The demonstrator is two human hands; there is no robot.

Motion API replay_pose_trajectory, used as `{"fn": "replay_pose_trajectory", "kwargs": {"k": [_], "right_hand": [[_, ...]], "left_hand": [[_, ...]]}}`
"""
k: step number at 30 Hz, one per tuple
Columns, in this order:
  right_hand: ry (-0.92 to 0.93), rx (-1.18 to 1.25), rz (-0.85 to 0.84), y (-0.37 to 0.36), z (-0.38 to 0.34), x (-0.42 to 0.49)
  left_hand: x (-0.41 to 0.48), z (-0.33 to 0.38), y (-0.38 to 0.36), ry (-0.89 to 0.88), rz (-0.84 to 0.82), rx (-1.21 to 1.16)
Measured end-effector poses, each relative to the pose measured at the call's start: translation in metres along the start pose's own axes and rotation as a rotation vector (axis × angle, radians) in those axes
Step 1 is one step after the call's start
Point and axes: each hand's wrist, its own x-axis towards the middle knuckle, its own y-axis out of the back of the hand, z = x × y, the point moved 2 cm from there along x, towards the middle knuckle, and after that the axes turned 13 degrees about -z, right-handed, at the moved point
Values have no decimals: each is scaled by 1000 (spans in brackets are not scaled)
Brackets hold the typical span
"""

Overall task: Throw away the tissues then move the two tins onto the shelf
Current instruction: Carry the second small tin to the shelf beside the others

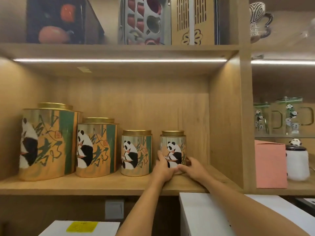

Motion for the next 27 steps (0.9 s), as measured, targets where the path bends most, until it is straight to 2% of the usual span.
{"fn": "replay_pose_trajectory", "kwargs": {"k": [9,18,27], "right_hand": [[-26,29,27,6,14,9],[-3,48,8,6,14,8],[6,4,-4,5,14,11]], "left_hand": [[2,-4,4,-36,60,-11],[-2,-5,3,-13,-1,-32],[-3,-7,4,-14,25,-51]]}}
